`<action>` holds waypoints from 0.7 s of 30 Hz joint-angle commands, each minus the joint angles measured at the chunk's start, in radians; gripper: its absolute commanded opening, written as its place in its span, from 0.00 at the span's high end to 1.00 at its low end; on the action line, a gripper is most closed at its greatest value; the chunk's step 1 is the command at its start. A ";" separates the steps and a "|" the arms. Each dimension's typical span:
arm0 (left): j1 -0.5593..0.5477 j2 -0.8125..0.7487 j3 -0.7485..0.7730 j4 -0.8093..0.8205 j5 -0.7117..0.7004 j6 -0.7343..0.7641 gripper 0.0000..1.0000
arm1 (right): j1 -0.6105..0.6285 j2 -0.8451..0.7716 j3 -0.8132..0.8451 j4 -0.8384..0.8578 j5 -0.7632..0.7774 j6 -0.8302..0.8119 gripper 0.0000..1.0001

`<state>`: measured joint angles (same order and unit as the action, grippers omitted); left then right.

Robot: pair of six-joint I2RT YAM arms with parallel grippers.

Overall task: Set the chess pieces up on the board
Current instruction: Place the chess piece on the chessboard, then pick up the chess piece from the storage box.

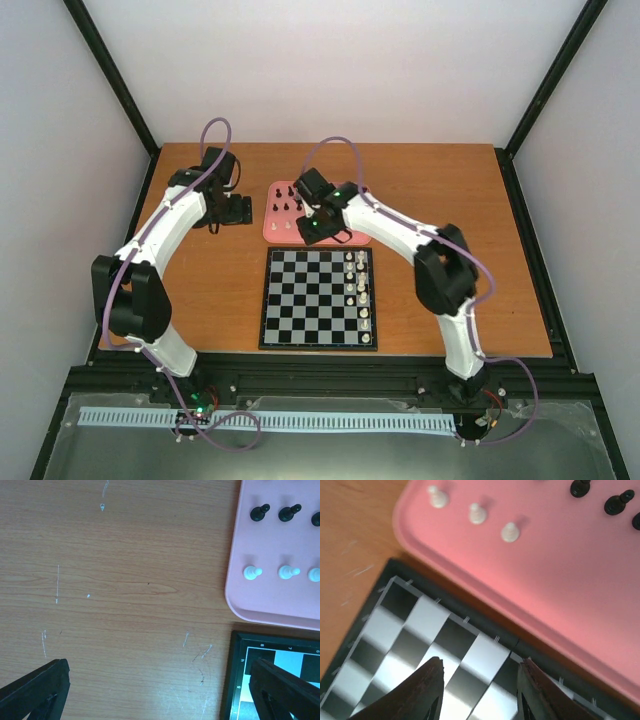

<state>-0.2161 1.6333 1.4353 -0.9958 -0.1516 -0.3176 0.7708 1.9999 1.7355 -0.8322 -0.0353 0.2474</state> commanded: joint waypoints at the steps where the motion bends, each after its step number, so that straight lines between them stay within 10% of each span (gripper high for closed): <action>1: -0.005 -0.038 0.038 -0.012 -0.003 -0.001 0.00 | -0.020 0.171 0.166 -0.039 0.034 -0.015 0.53; 21: -0.005 -0.024 0.041 -0.015 0.003 0.000 0.00 | -0.076 0.508 0.538 -0.024 -0.030 -0.077 0.58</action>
<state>-0.2161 1.6142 1.4353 -1.0023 -0.1493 -0.3180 0.6968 2.4790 2.2280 -0.8581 -0.0433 0.1932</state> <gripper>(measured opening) 0.998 0.426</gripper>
